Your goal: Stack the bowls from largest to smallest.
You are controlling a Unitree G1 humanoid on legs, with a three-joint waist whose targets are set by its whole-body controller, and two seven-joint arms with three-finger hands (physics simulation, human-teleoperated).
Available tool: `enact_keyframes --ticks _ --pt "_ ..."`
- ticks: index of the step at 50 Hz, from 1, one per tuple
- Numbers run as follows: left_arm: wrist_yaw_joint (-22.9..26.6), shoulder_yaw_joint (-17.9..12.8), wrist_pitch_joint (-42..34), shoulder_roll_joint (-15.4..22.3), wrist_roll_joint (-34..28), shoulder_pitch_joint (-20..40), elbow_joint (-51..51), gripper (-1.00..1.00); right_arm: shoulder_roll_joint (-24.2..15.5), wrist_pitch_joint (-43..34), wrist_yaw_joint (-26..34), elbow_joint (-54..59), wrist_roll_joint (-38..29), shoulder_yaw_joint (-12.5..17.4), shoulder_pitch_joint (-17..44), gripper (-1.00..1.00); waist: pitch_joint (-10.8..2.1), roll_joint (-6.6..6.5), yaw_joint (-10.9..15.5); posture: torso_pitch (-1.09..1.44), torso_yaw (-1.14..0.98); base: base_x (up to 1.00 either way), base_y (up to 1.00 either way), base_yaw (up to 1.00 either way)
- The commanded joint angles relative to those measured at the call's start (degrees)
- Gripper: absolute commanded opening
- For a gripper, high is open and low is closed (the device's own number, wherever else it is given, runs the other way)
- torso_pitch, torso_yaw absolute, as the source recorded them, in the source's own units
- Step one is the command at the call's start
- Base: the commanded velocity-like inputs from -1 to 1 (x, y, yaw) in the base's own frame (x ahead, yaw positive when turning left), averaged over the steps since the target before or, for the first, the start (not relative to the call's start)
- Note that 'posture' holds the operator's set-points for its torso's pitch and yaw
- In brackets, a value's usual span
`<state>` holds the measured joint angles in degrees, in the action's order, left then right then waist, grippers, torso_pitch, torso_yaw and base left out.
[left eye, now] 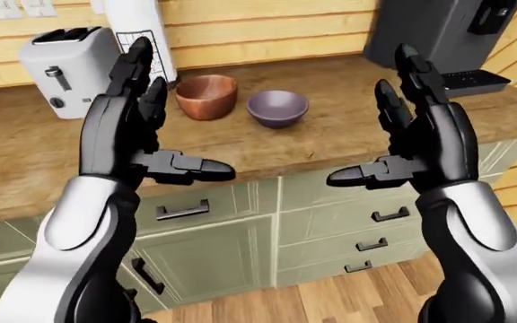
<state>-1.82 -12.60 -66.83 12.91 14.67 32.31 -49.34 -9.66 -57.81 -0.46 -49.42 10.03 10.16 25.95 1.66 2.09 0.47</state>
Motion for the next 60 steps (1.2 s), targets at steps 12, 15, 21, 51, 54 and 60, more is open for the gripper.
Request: enact_keyframes --ticks 12,15,21,51,54,60 --pt "-1.24 -2.04 -2.16 2.84 3.37 4.14 0.63 1.00 -0.23 0.84 -1.32 0.03 -0.13 -1.96 1.72 1.00 -0.06 -0.06 -0.71 0.00 0.00 0.22 0.19 0.00" --pt "-1.48 -2.33 -2.26 3.29 4.00 4.36 0.72 1.00 -0.04 0.90 -1.24 0.39 -0.22 -2.15 2.19 1.00 -0.12 -0.84 -0.93 0.00 0.00 0.25 0.29 0.00" --pt "-2.49 -1.88 -1.93 3.40 4.85 4.15 0.77 1.00 0.34 0.64 -1.28 -0.03 0.32 -1.72 2.30 1.00 -0.01 -3.46 -1.56 0.00 0.00 0.25 0.31 0.00" --pt "-2.94 0.66 -4.86 2.34 3.63 6.49 -1.11 1.00 -2.84 2.48 -6.00 -1.01 8.81 2.64 1.71 1.00 -0.64 -1.27 0.28 0.00 0.00 0.10 -0.06 0.00" --pt "-2.89 -0.16 -6.74 2.20 4.18 7.33 -2.53 1.00 -3.17 2.13 -6.44 -1.15 9.35 2.82 2.29 1.00 0.26 -0.73 -0.02 0.00 0.00 0.00 0.00 0.00" --pt "-3.34 -1.81 -11.83 2.72 5.67 11.22 -4.31 1.00 -3.91 -1.39 -7.39 -2.91 11.34 3.49 4.14 1.00 1.55 -0.03 -0.35 0.00 0.00 0.00 0.00 0.00"
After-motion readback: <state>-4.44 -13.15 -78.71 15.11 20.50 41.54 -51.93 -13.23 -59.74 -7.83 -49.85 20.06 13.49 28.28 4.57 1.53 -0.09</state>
